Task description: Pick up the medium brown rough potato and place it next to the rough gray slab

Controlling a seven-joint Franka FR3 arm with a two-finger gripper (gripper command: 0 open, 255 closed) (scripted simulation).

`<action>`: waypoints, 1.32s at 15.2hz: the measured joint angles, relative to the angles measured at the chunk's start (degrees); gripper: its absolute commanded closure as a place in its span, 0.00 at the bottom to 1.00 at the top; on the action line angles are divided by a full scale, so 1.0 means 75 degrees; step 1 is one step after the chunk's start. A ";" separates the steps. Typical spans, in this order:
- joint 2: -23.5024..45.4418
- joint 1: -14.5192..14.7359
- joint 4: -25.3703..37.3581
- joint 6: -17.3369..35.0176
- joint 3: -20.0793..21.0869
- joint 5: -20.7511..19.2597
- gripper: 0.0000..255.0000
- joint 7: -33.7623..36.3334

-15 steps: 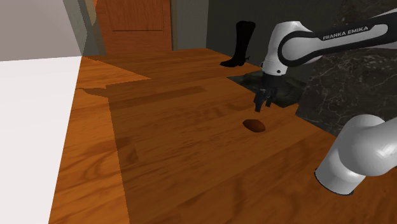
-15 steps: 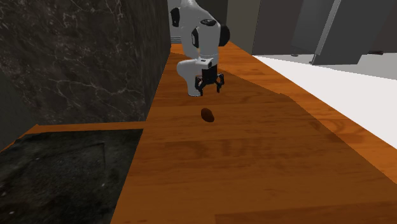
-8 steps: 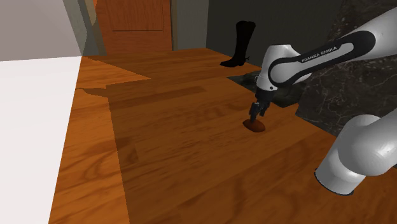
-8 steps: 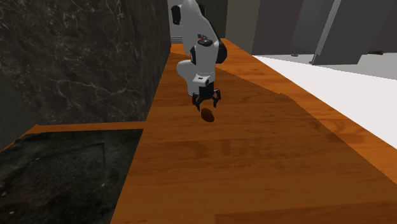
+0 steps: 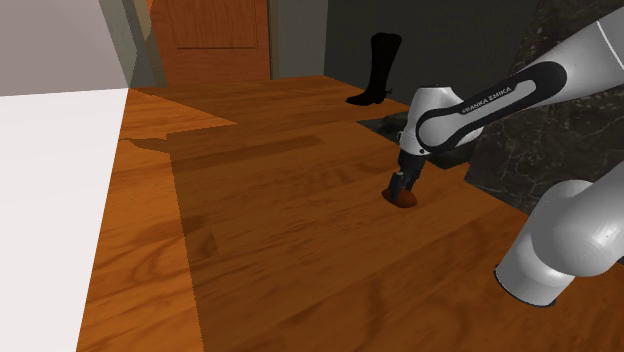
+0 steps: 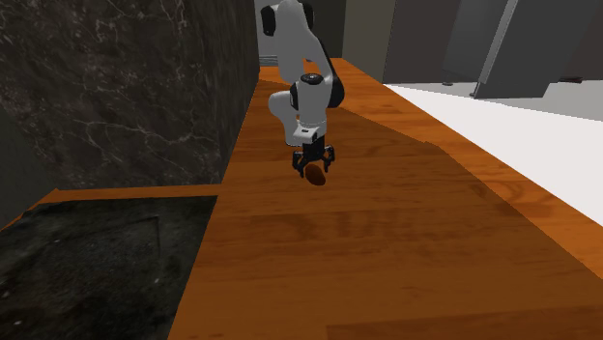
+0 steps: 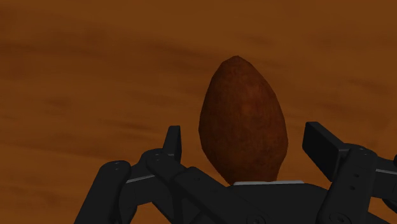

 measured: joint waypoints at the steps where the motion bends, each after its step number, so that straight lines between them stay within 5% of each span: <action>1: 0.0017 0.0001 -0.0007 0.0025 -0.0003 0.0001 0.00 -0.0004; 5: 0.0029 0.0003 -0.0011 0.0044 -0.0004 0.0004 0.00 -0.0003; 6: 0.0029 0.0003 -0.0011 0.0044 -0.0004 0.0004 1.00 -0.0003; 20: -0.0244 -0.0018 0.0141 -0.0376 0.0034 -0.0020 1.00 0.0034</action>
